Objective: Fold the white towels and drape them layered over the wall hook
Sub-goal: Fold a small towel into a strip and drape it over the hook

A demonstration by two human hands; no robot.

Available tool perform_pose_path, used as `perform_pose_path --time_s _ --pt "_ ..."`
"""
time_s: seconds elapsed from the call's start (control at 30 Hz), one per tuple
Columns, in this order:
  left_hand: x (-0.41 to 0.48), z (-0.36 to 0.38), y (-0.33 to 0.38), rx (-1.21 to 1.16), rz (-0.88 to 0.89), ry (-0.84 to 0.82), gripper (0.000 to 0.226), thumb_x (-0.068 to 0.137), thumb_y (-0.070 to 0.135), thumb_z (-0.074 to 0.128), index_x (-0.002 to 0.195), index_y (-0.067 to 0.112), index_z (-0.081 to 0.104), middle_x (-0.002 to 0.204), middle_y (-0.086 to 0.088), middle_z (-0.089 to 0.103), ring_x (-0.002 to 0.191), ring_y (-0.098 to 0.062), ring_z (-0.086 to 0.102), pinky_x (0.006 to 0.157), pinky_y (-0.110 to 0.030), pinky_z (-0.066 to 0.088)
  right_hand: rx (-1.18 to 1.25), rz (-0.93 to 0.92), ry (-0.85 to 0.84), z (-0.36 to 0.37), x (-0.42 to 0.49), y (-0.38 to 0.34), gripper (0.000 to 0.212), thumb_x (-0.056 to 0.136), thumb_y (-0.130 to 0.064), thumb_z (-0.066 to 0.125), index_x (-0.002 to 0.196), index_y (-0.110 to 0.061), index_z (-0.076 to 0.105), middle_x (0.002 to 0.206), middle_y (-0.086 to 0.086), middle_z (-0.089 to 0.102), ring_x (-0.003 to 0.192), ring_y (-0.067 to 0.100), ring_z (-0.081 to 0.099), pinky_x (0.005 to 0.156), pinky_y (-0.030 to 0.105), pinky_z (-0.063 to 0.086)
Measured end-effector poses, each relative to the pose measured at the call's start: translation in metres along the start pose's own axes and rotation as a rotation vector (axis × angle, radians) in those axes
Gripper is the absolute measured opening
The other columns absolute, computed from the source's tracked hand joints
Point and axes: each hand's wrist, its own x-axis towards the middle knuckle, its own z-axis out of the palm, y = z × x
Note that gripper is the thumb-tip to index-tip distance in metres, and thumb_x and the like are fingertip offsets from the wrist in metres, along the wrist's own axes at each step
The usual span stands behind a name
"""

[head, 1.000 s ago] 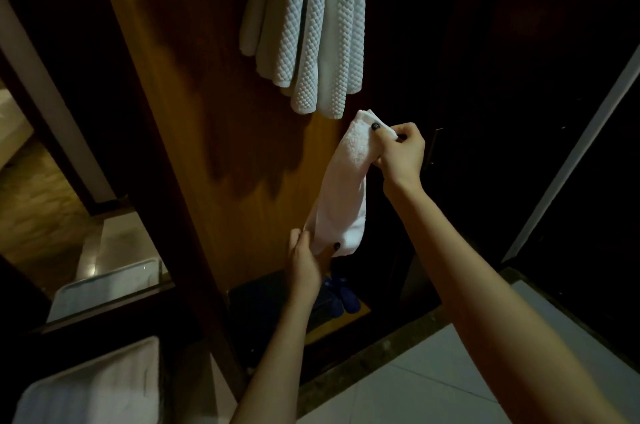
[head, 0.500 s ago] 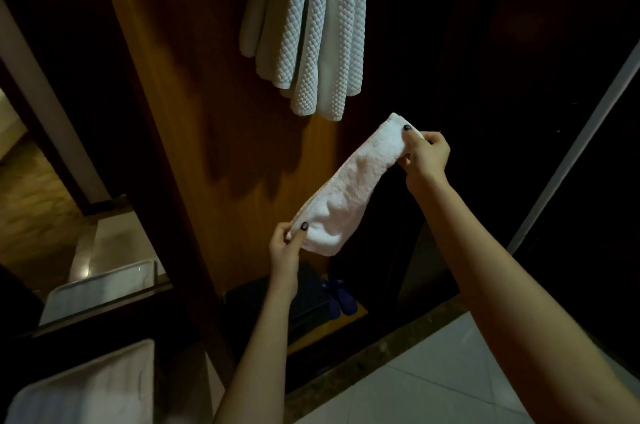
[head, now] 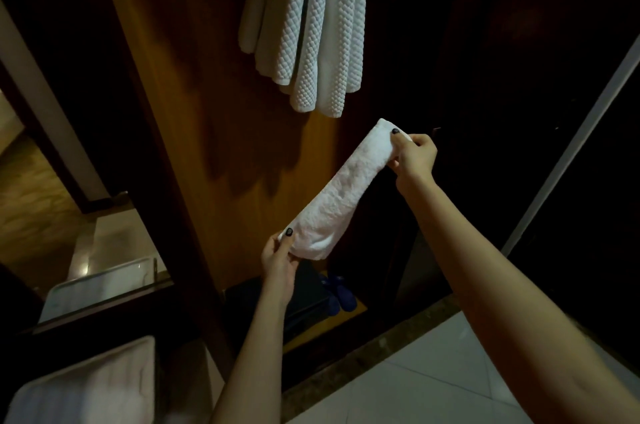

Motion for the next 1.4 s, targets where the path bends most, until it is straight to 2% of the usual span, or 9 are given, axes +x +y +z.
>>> perform_pose_path --time_s 0.07,0.23,0.33,0.57,0.7,0.83,0.9,1.07,1.4 --pt "-0.004 -0.002 -0.011 -0.118 -0.073 -0.085 0.025 0.092 0.005 0.06 0.117 0.011 0.061 0.112 -0.007 0.072 0.103 -0.018 0.069 0.084 -0.029 0.053 0.015 0.001 0.02 0.01 -0.004 0.0 0.022 0.089 -0.012 0.064 0.077 -0.016 0.046 0.08 0.002 0.056 0.072 0.011 0.058 0.058 0.027 0.052" --pt "-0.016 -0.004 -0.028 -0.105 -0.12 -0.047 0.015 0.093 -0.002 0.055 0.105 0.002 0.063 0.106 -0.015 0.068 0.089 -0.022 0.069 0.073 -0.026 0.056 0.018 0.002 0.019 0.023 -0.009 0.002 0.02 0.088 -0.015 0.065 0.078 -0.017 0.048 0.083 0.002 0.057 0.077 0.015 0.058 0.068 0.034 0.053" --pt "-0.014 -0.004 -0.025 -0.116 -0.119 -0.024 0.022 0.094 0.002 0.057 0.116 0.001 0.06 0.115 -0.017 0.066 0.102 -0.027 0.065 0.086 -0.032 0.053 0.014 -0.01 0.01 0.023 -0.011 0.002 0.02 0.089 -0.015 0.064 0.079 -0.017 0.048 0.083 0.002 0.057 0.079 0.016 0.059 0.074 0.037 0.055" --pt "-0.009 -0.015 -0.023 -0.034 -0.138 0.112 0.029 0.091 0.014 0.066 0.117 0.001 0.061 0.12 -0.015 0.062 0.112 -0.026 0.056 0.096 -0.035 0.043 -0.047 -0.068 0.031 0.013 -0.012 0.011 0.018 0.088 -0.016 0.061 0.078 -0.019 0.046 0.079 0.001 0.053 0.071 0.014 0.053 0.06 0.03 0.047" --pt "-0.008 -0.021 -0.017 -0.047 -0.077 0.079 0.028 0.09 0.016 0.067 0.116 0.007 0.063 0.111 -0.006 0.067 0.104 -0.019 0.061 0.087 -0.03 0.046 -0.078 -0.068 0.047 0.004 -0.01 0.015 0.019 0.088 -0.017 0.061 0.078 -0.02 0.046 0.083 0.006 0.053 0.075 0.019 0.052 0.064 0.032 0.045" --pt "-0.006 -0.025 -0.015 0.19 0.072 0.086 0.013 0.092 0.02 0.064 0.084 0.011 0.059 0.064 0.008 0.063 0.06 -0.004 0.059 0.06 -0.019 0.046 -0.111 -0.09 0.071 -0.004 -0.007 0.019 0.019 0.088 -0.017 0.061 0.077 -0.02 0.046 0.079 0.001 0.052 0.074 0.018 0.052 0.064 0.032 0.045" --pt "-0.004 -0.025 -0.012 0.287 0.126 0.115 0.017 0.093 0.02 0.064 0.079 0.013 0.058 0.059 0.011 0.059 0.056 -0.002 0.055 0.055 -0.018 0.044 -0.127 -0.097 0.072 -0.007 -0.006 0.021 0.02 0.089 -0.018 0.061 0.077 -0.021 0.046 0.078 0.0 0.051 0.073 0.016 0.051 0.065 0.034 0.046" --pt "-0.002 -0.027 0.0 0.254 0.124 0.09 0.012 0.09 0.018 0.067 0.081 0.012 0.062 0.082 -0.003 0.06 0.08 -0.015 0.053 0.076 -0.03 0.04 -0.151 -0.109 0.046 -0.016 0.001 0.027 0.014 0.091 -0.019 0.06 0.085 -0.016 0.048 0.082 0.0 0.052 0.076 0.014 0.052 0.067 0.035 0.046" --pt "-0.006 -0.012 0.041 0.128 0.158 -0.072 0.016 0.091 -0.006 0.053 0.082 0.007 0.05 0.089 -0.009 0.058 0.087 -0.017 0.056 0.081 -0.028 0.044 -0.162 -0.06 0.021 -0.035 0.013 0.036 0.013 0.095 -0.017 0.058 0.09 -0.012 0.047 0.088 0.002 0.052 0.09 0.02 0.054 0.083 0.042 0.052"
